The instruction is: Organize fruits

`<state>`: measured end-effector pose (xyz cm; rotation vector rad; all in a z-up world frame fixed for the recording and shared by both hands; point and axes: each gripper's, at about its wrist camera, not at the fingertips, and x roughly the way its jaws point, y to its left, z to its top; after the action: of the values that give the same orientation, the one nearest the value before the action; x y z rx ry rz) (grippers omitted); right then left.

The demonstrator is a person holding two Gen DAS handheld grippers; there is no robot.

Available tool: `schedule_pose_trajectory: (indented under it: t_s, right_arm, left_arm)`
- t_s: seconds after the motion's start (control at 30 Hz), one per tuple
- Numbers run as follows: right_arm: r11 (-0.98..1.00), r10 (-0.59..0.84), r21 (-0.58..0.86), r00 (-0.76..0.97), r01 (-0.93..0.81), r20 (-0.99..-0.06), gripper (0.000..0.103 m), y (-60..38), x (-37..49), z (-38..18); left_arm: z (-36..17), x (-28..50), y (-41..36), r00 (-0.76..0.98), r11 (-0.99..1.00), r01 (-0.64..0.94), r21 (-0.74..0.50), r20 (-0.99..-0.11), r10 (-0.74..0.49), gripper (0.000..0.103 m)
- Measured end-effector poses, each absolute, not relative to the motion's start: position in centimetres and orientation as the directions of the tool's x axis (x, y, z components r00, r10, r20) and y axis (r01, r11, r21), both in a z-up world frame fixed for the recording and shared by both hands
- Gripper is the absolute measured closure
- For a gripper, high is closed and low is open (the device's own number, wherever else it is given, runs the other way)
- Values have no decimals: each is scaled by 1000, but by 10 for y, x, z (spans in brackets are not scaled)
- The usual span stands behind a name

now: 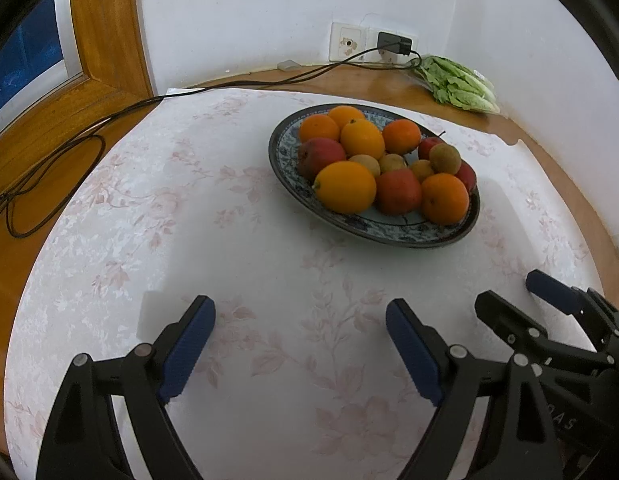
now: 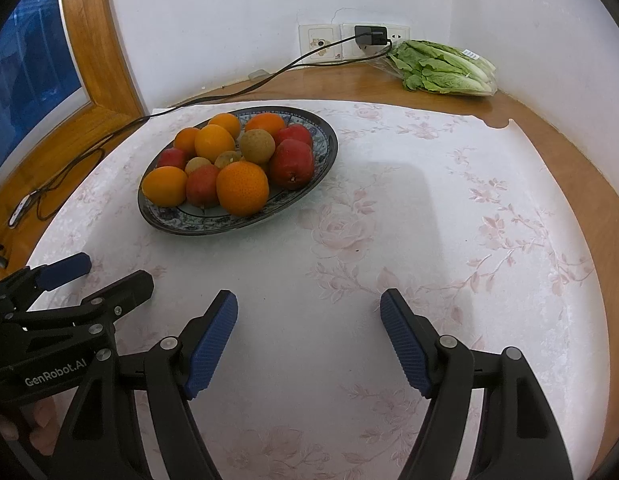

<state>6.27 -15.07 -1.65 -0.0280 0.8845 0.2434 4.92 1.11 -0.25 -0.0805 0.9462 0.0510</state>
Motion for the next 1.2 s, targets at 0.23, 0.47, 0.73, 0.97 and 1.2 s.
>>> schedule_pose_trajectory:
  t_s: [0.23,0.47,0.73,0.97,1.2]
  right_arm:
    - [971,204,81,608,-223,-767,27,-149,62,-16]
    - [971,204,81,608,-223,-767,26,-151,63,-16]
    - [972,202,78,608,-223,-768,26,-150,63,-16]
    - [972,202,78,608,-223,-768,26,-150,63,-16]
    - [972,202,78,608,-223,-768,26,-150,63,-16]
  left_arm:
    - [-3,50,11,584,996,-79,-48,-811,7,13]
    - [-2,48,12,584,995,-80,-52,-811,5,13]
    - [-2,48,11,583,996,-75,-45,-813,7,13]
    - [-3,47,10,583,996,-75,-45,-813,7,13]
    - [-3,47,10,583,996,-75,-44,-812,8,13]
